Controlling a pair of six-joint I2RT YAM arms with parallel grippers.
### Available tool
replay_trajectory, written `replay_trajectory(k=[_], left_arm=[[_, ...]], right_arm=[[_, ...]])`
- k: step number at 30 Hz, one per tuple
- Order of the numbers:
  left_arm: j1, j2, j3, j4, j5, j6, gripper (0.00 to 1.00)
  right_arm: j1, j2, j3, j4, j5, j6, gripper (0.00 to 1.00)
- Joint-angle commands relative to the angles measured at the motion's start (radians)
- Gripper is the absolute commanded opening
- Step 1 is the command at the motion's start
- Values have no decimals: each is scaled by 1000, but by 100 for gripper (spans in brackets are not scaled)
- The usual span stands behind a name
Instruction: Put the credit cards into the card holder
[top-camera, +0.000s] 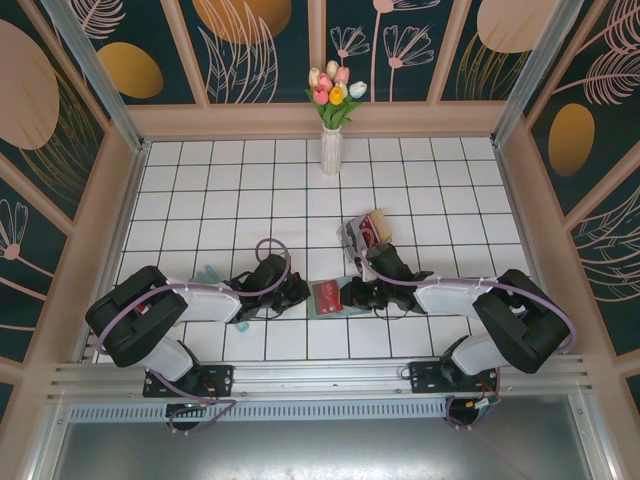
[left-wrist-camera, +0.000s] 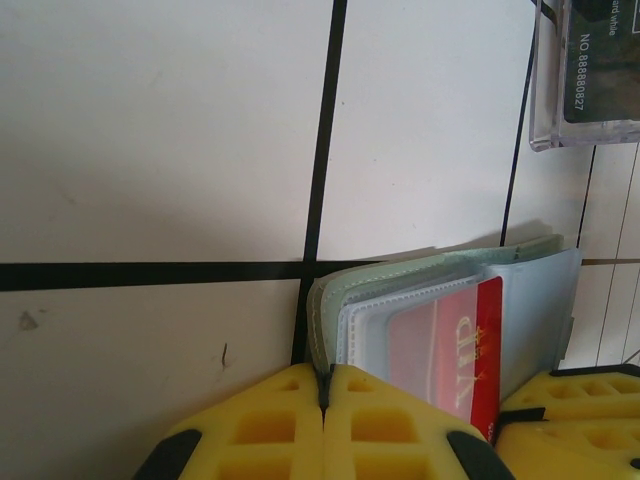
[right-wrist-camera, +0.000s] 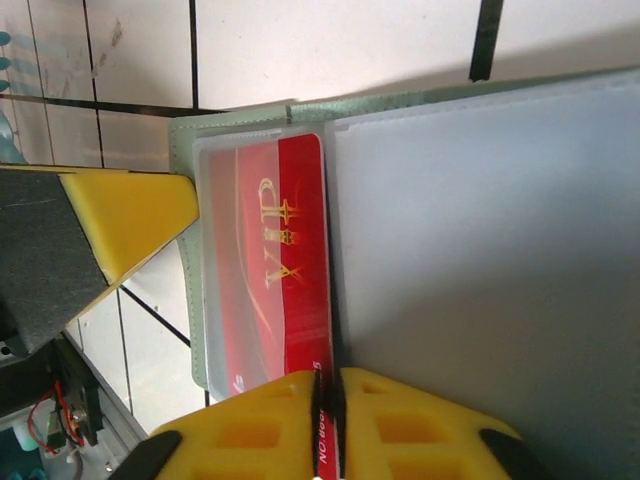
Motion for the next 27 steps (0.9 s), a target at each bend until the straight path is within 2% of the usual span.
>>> replay_trajectory(k=[1,14,20,21,23,27], left_arm=[[-6,11,-10,-35,-6,-8,0],[-7,5,-13,-36,-11,-12,0],[-7,-35,10,-119,-70,5,1],[-7,-52,16,-141,-91,8,3],[-7,-84,26,-184,-130,12,13],[-7,-135,67,-259,-194,41,26]], right_arm=[[4,18,21,46,-64,1,13],[43,68,68,45,-63,5,16],[17,-60,112,-161,75,-72,25],[3,-95,127,-210,108,-88,26],[-32,-154,163,-289,162,-128,36],[-111,-198,277,-425,306,-231,41]])
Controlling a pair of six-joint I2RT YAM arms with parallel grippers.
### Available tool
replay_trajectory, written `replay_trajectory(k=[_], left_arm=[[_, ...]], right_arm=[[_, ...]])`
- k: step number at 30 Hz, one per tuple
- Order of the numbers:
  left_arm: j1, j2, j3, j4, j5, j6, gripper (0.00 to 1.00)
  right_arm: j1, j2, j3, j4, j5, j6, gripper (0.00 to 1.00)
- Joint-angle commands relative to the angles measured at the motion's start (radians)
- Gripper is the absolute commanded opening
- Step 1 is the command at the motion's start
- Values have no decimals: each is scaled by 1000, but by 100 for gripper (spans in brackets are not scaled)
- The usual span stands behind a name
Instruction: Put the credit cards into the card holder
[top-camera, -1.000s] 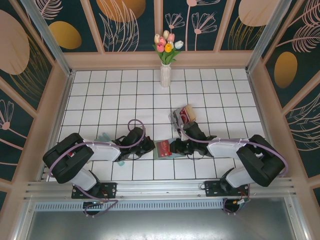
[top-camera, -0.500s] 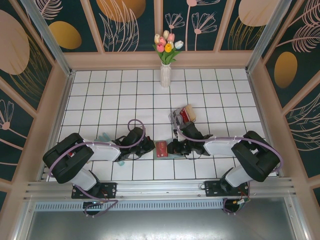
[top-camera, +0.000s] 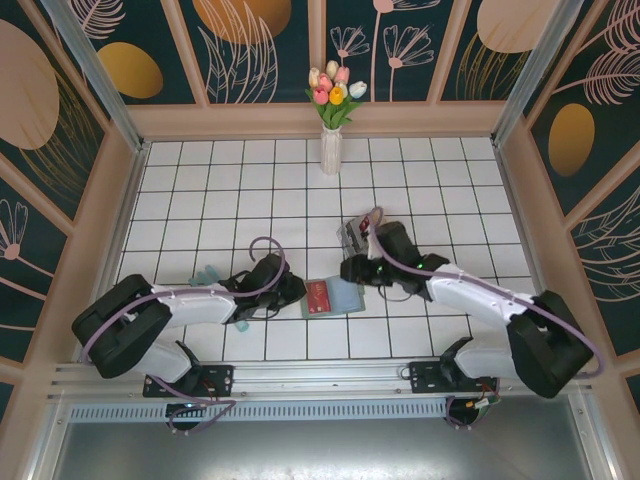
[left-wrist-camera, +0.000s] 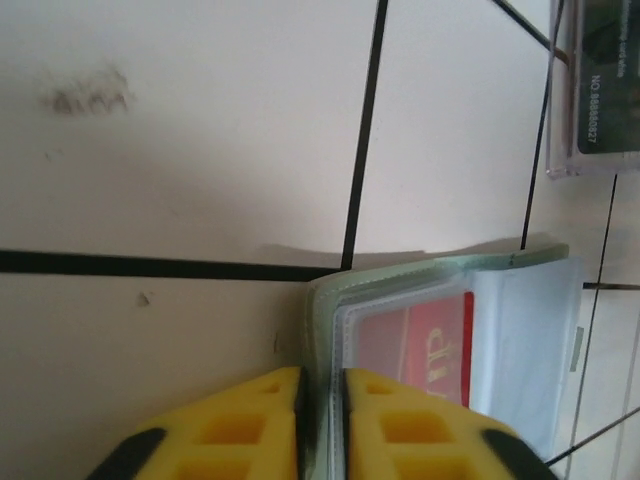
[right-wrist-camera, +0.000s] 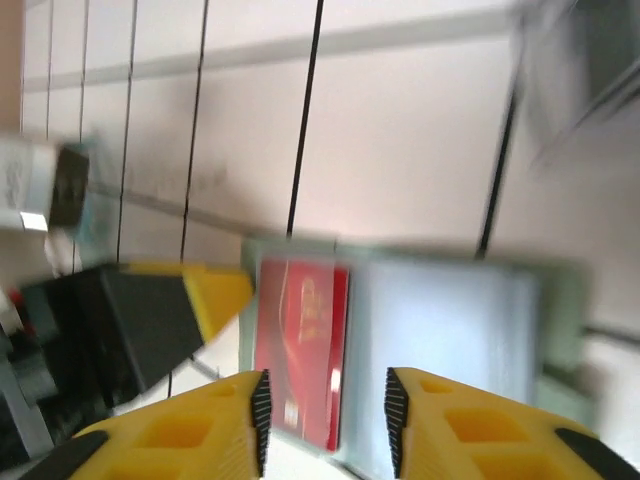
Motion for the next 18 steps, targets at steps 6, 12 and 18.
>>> replay_trajectory(k=[6,12,18], left_arm=[[-1,-52,111,-188,-154,64,41],[6,-43,170,-170,-178,92,48],[65,35,221,-61,-97,66,51]], right_arm=[[-55,122,281,-270,365,-251,44],[-45,277,415,-314,454,-340,44],[1,392,497,-344,510,-394,44]])
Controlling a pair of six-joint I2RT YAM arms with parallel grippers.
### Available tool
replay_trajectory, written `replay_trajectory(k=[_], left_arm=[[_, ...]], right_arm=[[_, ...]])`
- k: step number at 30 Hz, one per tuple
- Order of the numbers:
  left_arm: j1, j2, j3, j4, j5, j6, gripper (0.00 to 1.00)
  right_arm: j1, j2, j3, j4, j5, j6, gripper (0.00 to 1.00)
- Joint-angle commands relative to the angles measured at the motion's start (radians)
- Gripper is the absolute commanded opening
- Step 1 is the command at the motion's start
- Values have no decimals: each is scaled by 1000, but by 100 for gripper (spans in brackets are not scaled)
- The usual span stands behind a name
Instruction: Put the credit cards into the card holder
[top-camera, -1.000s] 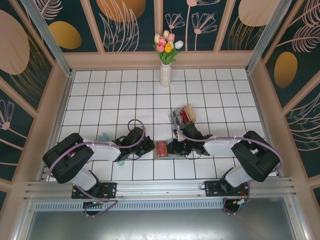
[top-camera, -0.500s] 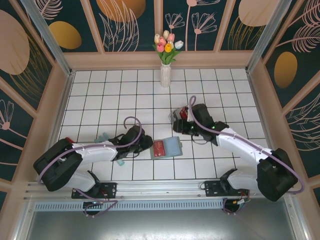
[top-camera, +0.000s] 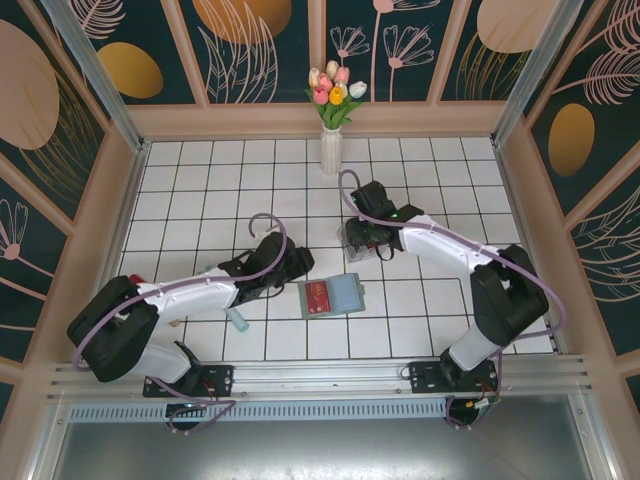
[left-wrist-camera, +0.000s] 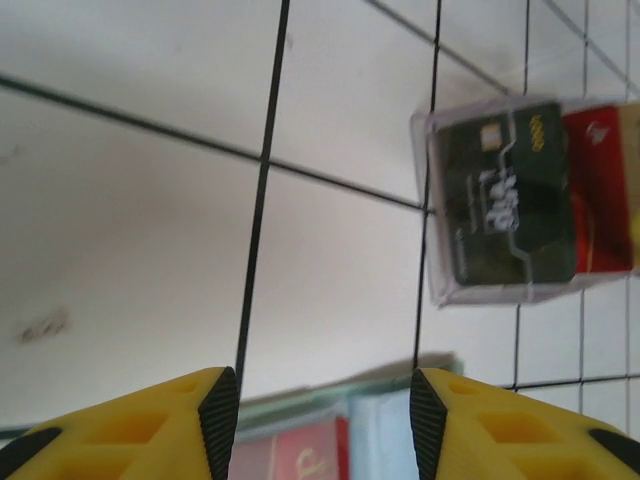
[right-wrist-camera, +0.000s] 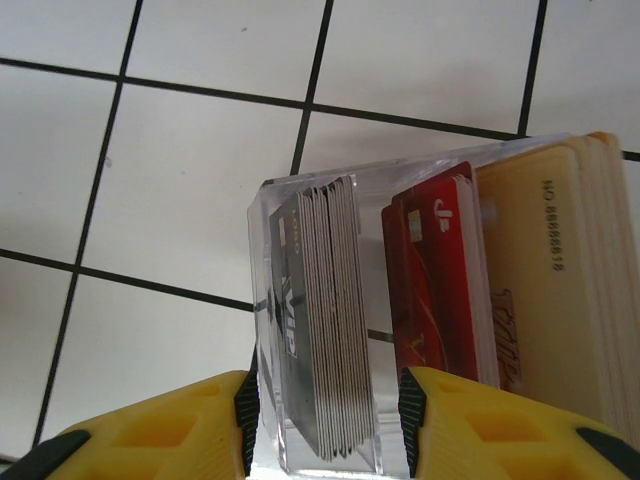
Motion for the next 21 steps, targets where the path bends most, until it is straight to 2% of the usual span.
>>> replay_trajectory(k=[1,10,15,21], left_arm=[[31,52,33,78,44,-8,52],[37,115,103,84,72,-3,52],[38,106,79,98,68,-17,53],[39,116,74,122,86,-27,54]], right_arm=[[26,51,64,-56,65,-63,44],[77,202,155,-111,269,-64,43],[90,236,162,-114,282,-71,43],[117,269,180,-135,375,-72,43]])
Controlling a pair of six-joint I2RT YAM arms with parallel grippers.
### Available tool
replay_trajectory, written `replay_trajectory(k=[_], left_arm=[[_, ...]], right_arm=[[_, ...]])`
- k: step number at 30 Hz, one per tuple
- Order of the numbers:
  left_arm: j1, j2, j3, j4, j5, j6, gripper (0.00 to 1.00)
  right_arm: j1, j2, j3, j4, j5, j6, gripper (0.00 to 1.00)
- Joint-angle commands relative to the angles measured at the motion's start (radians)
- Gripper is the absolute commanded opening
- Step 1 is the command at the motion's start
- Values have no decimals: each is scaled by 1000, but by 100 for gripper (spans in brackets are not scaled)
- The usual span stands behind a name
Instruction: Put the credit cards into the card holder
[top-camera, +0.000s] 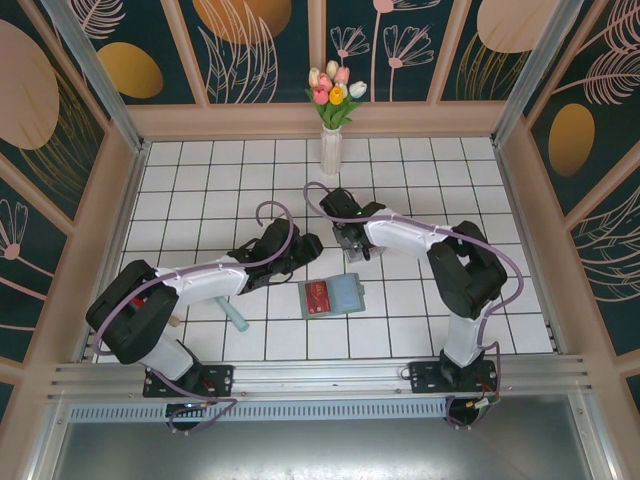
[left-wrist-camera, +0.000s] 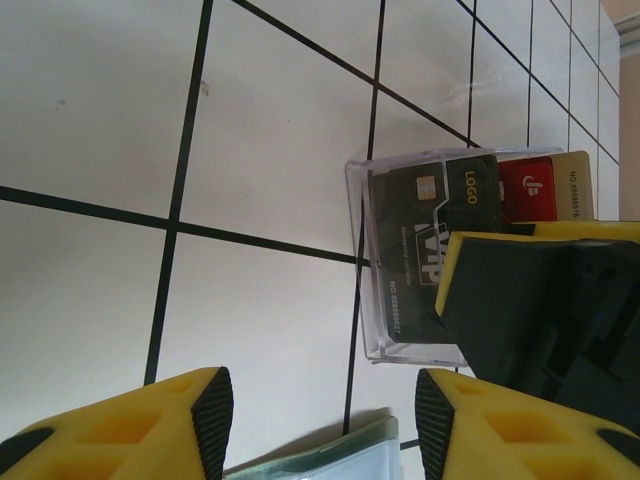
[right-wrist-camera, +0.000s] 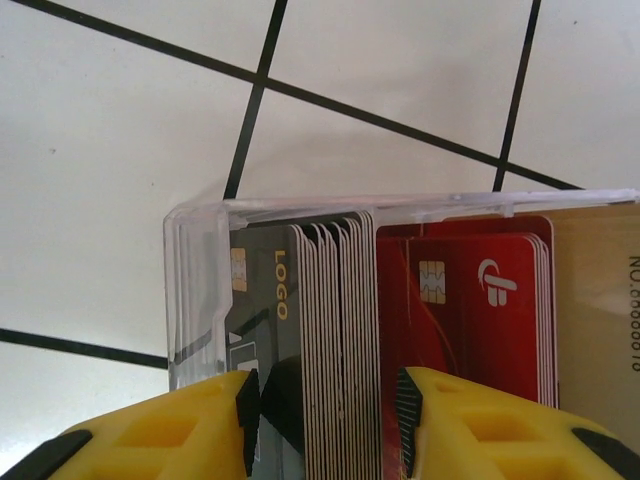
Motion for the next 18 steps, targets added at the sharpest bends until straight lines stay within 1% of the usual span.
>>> replay_trajectory(k=[1,7,14,18], left_arm=[[4,6,-8,37,14,-13,54],[4,11,-10,42,21,-15,54],[3,13,-16,48,26,-18,55],[4,15,-16,47,29,-21,55]], right_arm=[[21,22,29,-51,105,-13,43],[32,6,39,-70,148,-9,43],[32,-34,35,-69,152,-15,41],[32,-35,35,-73,153,-13,36]])
